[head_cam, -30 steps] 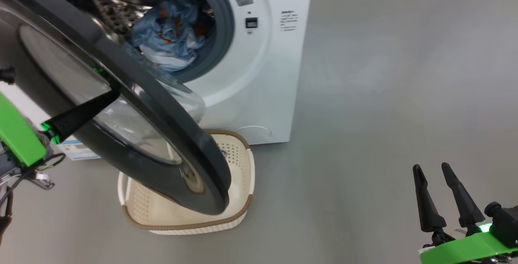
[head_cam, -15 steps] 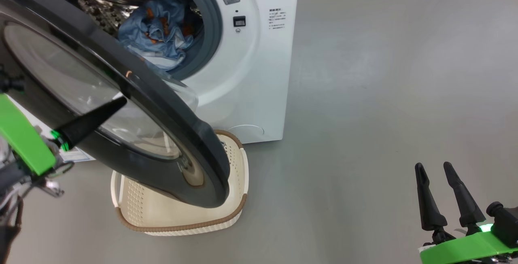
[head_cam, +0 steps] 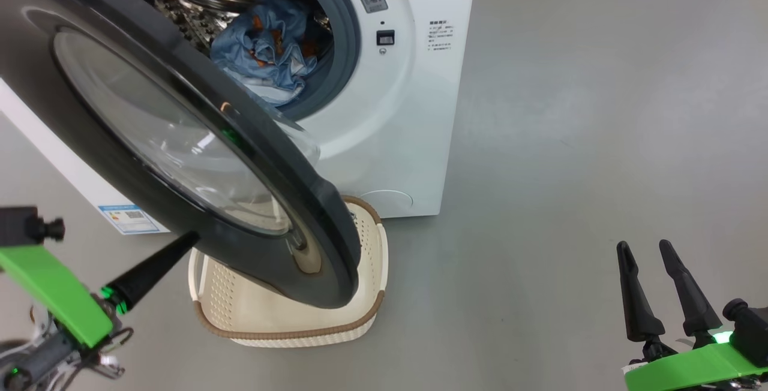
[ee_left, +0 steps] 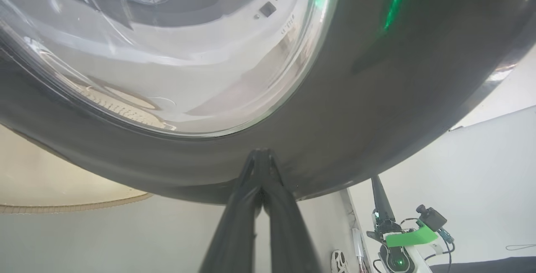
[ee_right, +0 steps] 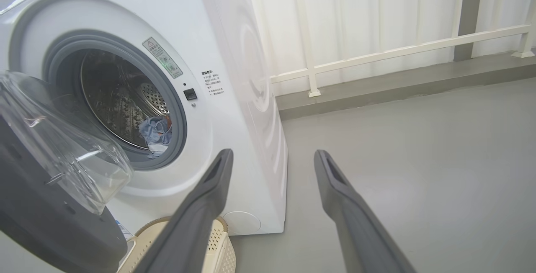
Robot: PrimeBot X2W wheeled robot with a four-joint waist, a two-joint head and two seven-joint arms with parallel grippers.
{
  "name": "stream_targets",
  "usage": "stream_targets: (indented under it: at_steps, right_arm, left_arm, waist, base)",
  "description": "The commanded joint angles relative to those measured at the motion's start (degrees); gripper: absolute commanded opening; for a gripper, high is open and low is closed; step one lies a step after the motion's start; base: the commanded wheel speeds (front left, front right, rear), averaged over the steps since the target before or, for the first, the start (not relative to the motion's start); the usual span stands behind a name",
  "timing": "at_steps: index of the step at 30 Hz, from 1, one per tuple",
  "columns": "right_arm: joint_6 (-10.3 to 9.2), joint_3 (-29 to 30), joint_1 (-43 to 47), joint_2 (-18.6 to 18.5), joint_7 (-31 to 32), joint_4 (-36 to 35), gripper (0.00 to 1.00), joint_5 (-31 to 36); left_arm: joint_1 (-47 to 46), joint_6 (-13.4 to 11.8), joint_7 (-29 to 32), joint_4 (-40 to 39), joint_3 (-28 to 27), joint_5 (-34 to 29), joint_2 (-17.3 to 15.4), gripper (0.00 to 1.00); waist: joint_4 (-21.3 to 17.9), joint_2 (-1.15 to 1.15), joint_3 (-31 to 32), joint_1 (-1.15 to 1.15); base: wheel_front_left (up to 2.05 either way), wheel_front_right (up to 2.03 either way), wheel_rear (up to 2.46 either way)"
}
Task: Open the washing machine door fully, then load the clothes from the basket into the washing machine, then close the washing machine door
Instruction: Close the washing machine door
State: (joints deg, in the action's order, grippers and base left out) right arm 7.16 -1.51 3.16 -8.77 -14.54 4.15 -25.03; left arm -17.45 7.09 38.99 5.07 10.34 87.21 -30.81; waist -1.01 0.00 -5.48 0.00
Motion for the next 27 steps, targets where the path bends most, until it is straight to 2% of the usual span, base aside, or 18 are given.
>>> stream_targets:
  at_steps: [1, 5, 7, 9, 10, 12, 14, 15, 20, 27]
  right_arm:
    - [0.33, -0.95, -0.27, -1.28, -0.46, -1.35, 1.0, 0.2]
    - [0.33, -1.09, 0.07, -1.47, -0.46, -1.32, 1.0, 0.12]
    - [0.33, -1.01, 0.29, -1.54, -0.46, -1.35, 1.0, 0.1]
    - [0.33, -0.85, 0.81, -1.66, -0.46, -1.33, 1.0, 0.07]
    - [0.33, -0.85, 0.81, -1.66, -0.46, -1.33, 1.0, 0.07]
    - [0.33, -0.85, 1.13, -1.75, -0.46, -1.32, 1.0, 0.04]
    - [0.33, -0.93, 1.33, -1.84, -0.46, -1.27, 1.0, -0.01]
    - [0.33, -0.97, 1.34, -1.89, -0.46, -1.25, 1.0, -0.04]
    - [0.33, -1.37, 1.16, -2.33, -0.46, -1.07, 1.0, -0.17]
    - [0.33, -1.31, 1.69, -2.8, -0.46, -0.9, 1.0, -0.36]
  left_arm:
    - [0.04, 0.4, -1.7, -1.8, -3.5, 0.26, -1.76, 0.0]
    - [4.42, 0.4, -5.55, -1.79, -4.96, 0.57, -0.89, 0.05]
    - [6.4, 0.4, -7.79, -1.65, -5.63, 0.29, -0.42, 0.24]
    - [9.19, 0.4, -11.24, -1.69, -5.42, -1.54, -0.11, 0.36]
    - [9.19, 0.4, -11.24, -1.69, -5.42, -1.54, -0.11, 0.36]
    - [10.8, 0.4, -13.64, -1.58, -4.81, -2.68, 0.26, 0.58]
    - [12.07, 0.4, -16.5, -1.13, -4.1, -3.85, 0.73, 0.97]
    - [12.59, 0.4, -17.95, -0.85, -3.75, -4.32, 0.95, 1.0]
    - [14.5, 0.4, -26.63, 0.34, -1.94, -7.08, 1.64, 1.0]
    - [17.34, 0.4, -43.3, 3.27, 2.62, -13.5, 0.91, 1.0]
  waist:
    - [0.41, 0.0, 0.39, 0.0]
    - [0.67, 0.0, 0.76, 0.0]
    - [0.91, 0.0, 0.99, 0.0]
    - [1.33, 0.0, 1.41, 0.0]
    - [1.33, 0.0, 1.41, 0.0]
    - [1.52, 0.0, 1.52, 0.0]
    - [1.71, 0.0, 1.65, 0.0]
    - [1.76, 0.0, 1.68, 0.0]
    - [1.68, 0.0, 2.0, 0.0]
    - [1.11, 0.0, 2.95, 0.0]
  base:
    - [0.0, 0.0, 0.0]
    - [0.0, 0.0, 0.0]
    - [0.0, 0.0, 0.0]
    - [0.0, 0.0, 0.0]
    - [0.0, 0.0, 0.0]
    - [0.0, 0.0, 0.0]
    - [0.0, 0.0, 0.0]
    - [0.0, 0.0, 0.0]
    - [0.0, 0.0, 0.0]
    - [0.0, 0.0, 0.0]
